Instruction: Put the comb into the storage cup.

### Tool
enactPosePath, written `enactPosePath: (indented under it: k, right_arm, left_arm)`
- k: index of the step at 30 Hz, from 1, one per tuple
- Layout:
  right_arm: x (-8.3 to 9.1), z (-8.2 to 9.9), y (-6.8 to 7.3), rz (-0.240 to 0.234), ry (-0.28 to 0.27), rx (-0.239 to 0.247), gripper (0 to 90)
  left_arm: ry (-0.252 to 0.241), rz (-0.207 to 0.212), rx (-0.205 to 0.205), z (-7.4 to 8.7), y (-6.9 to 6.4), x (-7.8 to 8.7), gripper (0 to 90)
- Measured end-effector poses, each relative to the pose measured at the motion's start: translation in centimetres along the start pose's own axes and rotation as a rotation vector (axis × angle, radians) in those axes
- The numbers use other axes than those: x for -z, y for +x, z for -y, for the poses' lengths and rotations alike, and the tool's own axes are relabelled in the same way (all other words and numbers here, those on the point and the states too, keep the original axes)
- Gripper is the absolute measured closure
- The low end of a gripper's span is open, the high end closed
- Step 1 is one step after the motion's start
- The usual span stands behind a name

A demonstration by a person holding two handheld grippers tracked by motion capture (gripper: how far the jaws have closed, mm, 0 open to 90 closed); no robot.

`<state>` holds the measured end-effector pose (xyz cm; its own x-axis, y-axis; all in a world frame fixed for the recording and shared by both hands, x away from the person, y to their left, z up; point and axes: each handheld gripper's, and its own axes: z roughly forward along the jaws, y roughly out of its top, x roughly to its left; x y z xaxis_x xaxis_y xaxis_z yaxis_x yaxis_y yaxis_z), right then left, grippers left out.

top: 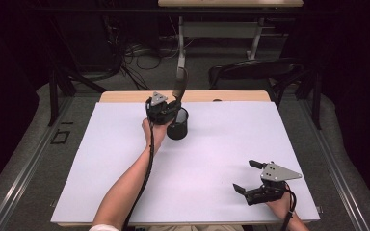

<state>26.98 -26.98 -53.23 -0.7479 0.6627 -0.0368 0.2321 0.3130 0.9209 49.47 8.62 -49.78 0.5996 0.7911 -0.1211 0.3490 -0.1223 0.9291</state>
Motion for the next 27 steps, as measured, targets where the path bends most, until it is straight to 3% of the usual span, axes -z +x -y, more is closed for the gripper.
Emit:
enactPosePath:
  k: [27]
  right_arm:
    - [0.02, -0.01, 0.01, 0.0, -0.001, 0.001, 0.5]
  left_arm:
    - [0.02, 0.001, -0.017, 0.6, -0.14, -0.03, 72.5]
